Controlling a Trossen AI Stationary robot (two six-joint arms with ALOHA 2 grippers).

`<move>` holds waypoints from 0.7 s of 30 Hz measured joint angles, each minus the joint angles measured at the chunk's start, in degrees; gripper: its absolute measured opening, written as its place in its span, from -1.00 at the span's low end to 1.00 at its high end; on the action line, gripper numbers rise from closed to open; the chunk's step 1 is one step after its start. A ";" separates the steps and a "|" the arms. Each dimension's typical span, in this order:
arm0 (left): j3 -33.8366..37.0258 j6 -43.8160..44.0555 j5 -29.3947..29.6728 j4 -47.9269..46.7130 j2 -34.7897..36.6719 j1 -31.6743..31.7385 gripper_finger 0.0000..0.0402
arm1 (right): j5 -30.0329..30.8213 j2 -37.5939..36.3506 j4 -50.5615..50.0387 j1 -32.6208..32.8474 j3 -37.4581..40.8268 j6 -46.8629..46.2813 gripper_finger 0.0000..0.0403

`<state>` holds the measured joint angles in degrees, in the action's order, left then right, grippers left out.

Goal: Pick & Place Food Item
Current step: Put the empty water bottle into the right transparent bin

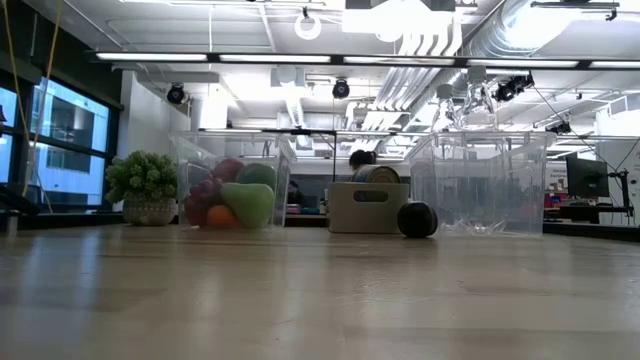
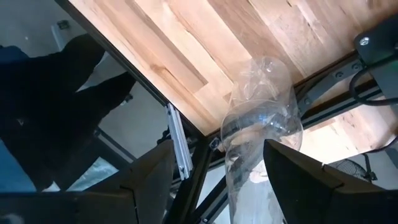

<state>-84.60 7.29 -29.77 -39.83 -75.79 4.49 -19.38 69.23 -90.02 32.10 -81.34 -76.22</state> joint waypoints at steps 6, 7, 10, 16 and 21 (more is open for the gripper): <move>0.02 -0.96 0.03 -0.02 0.00 0.00 0.85 | 1.15 -1.01 -0.01 -1.92 0.04 2.63 0.18; 0.02 -1.29 0.04 -0.02 0.00 0.00 0.85 | 2.60 -1.25 0.08 -2.28 0.04 2.82 0.18; 0.02 -1.49 0.04 -0.01 0.00 0.00 0.85 | 4.51 -1.55 0.04 -3.31 0.04 4.95 0.19; 0.02 -1.45 0.04 0.00 0.00 0.00 0.85 | 7.24 -2.08 0.02 -4.81 0.04 9.62 0.38; 0.02 0.16 0.02 0.00 -0.05 -0.10 0.85 | 10.50 -2.04 0.02 -4.90 0.04 12.32 0.64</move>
<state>-84.58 7.45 -29.75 -39.83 -75.84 4.39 -8.88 67.19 -90.00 27.20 -81.30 -63.90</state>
